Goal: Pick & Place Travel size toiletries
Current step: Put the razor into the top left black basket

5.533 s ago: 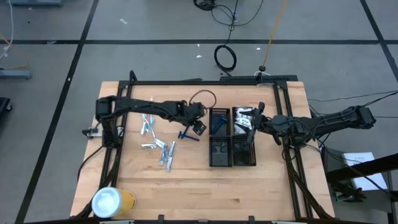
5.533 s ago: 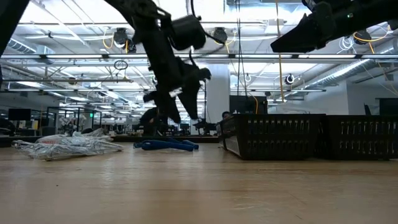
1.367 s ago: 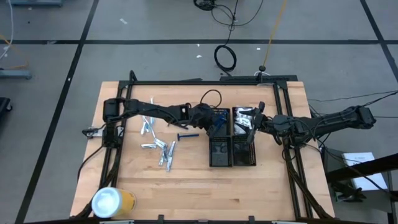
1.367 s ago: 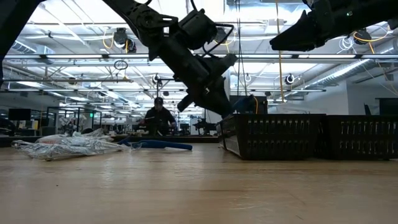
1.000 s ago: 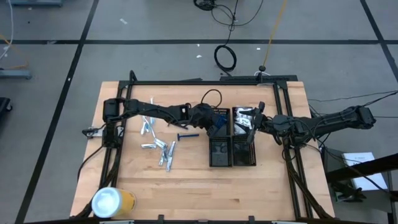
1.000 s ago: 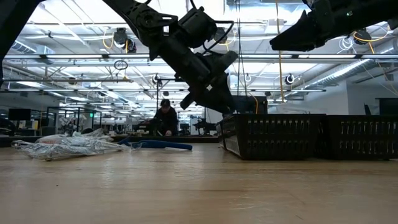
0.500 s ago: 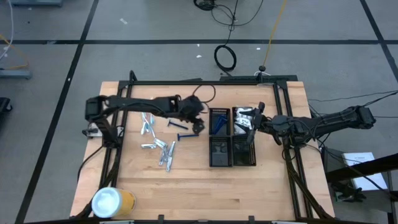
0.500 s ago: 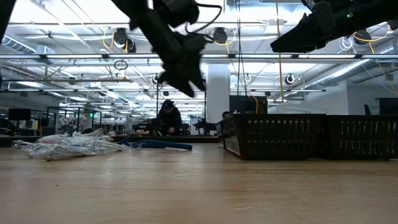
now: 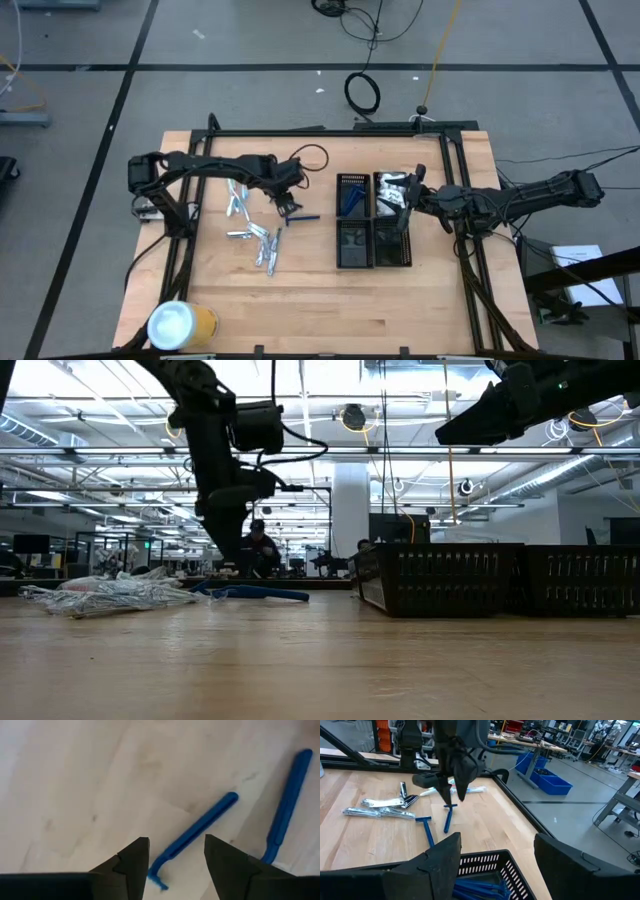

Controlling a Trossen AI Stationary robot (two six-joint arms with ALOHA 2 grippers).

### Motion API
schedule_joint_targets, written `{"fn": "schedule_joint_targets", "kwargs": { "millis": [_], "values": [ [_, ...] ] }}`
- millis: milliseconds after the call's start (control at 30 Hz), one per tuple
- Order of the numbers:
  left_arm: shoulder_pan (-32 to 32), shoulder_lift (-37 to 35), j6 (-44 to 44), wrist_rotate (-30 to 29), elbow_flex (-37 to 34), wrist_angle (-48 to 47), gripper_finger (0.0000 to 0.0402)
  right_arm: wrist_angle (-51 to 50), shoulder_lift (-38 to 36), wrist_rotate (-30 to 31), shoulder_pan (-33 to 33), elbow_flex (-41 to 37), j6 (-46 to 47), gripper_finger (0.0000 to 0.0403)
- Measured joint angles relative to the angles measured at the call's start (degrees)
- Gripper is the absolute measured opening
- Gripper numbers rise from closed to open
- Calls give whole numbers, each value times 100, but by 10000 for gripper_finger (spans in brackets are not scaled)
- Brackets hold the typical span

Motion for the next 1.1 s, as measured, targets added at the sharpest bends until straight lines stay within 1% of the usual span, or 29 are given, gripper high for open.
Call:
{"fn": "schedule_joint_targets", "kwargs": {
  "millis": [167, 267, 400, 733, 900, 1000, 1100],
  "values": [
    [35, 0, 570, 25, -342, 410, 177, 1, 0, -1, 0, 0, -2, 238],
    [6, 0, 934, 165, -520, 631, 177, 4, 0, -2, 0, 0, -7, 238],
    [-67, 0, 1355, 167, -827, 1215, 177, 5, -1, -2, 1, 0, -11, 238],
    [-100, 15, 1232, 180, -1097, 1341, 177, 7, 0, -2, 1, 0, 3, 238],
    [-100, 219, 1216, 249, -1125, 1361, 175, 7, 0, -4, 2, 0, 7, 238],
    [-90, 354, 1218, 435, -1123, 1361, 167, 15, 0, -4, 2, 0, 8, 238],
    [-92, 401, 1198, 496, -1119, 1363, 151, 17, -1, -4, 2, 0, 11, 238]
  ]
}}
